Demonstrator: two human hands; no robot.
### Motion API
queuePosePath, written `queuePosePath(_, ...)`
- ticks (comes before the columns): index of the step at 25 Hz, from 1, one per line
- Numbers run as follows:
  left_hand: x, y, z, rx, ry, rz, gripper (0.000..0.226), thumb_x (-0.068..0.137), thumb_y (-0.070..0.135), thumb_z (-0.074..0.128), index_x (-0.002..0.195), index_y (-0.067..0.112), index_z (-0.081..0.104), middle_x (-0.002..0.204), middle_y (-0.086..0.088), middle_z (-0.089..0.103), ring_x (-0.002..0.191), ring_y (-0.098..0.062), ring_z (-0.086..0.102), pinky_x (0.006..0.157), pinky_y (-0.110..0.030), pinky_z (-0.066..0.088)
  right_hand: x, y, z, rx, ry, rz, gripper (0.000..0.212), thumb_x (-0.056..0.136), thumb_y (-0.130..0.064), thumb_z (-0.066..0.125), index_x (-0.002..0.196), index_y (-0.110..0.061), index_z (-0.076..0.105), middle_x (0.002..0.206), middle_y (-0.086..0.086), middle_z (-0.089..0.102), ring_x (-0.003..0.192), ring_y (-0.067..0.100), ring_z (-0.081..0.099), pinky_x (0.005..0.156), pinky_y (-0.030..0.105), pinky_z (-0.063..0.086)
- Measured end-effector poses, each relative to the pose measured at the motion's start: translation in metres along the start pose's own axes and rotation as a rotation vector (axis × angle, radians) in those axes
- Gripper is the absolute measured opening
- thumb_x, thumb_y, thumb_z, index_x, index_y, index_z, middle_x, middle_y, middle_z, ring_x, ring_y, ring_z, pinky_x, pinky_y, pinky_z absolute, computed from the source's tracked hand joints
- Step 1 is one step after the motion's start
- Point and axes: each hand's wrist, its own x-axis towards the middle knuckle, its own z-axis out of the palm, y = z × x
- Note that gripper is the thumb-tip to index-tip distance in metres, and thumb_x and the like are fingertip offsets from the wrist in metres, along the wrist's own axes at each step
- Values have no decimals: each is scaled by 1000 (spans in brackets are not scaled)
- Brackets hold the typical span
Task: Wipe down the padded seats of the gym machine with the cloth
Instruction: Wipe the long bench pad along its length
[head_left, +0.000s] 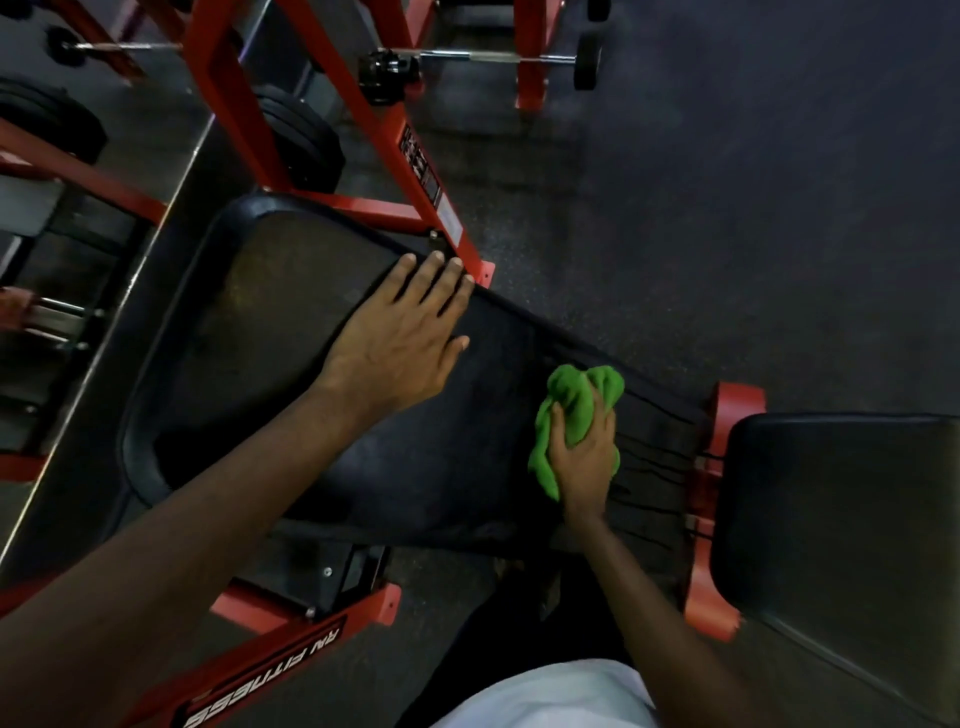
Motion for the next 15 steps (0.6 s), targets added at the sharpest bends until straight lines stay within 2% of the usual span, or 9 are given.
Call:
queuePosePath(3,1,0,3,36,8,54,67,106,46,13,161,7,19,166,-17,22,154,-33,20,125,-50,15,46,-8,-3,60,71,195,65,95,-58,54,151,-25,44,155,10,44,141,32,45,113,40,37)
queuePosePath(5,2,1,3,33,2,53,67,106,46,14,161,8,17,167,-17,21,154,-33,19,126,-50,14,54,-32,2,96,101,141,57,98,-53,54,146,-23,52,154,7,47,143,28,44,116,38,35)
queuePosePath(7,3,2,4,34,6,47,66,106,43,13,161,8,18,166,-17,22,154,-34,20,126,-50,13,27,-64,11,161,79,-44,52,98,-49,54,141,-22,57,152,2,52,141,23,47,118,40,37)
queuePosePath(9,4,4,4,12,14,37,65,104,39,13,160,7,24,164,-18,27,152,-36,24,125,-50,15,-35,-80,23,144,-33,-189,49,100,-49,52,142,-25,55,154,-1,49,144,20,44,122,40,32)
queuePosePath(12,4,4,0,-2,8,32,66,100,38,17,156,6,34,161,-19,34,149,-37,30,123,-51,17,-119,-72,17,-12,-210,-488,49,101,-56,48,141,-28,53,156,8,45,147,30,39,125,39,23)
queuePosePath(13,4,4,0,6,8,30,67,100,38,17,156,6,34,161,-19,34,149,-37,30,123,-51,18,-126,-63,12,-56,-237,-617,48,100,-55,49,140,-29,54,154,9,46,146,32,39,125,40,22)
queuePosePath(15,5,3,1,7,3,36,69,100,40,12,158,7,30,162,-18,32,150,-37,28,124,-51,17,-115,-48,5,-126,-255,-805,46,99,-51,53,139,-29,52,151,8,42,146,26,31,125,40,21)
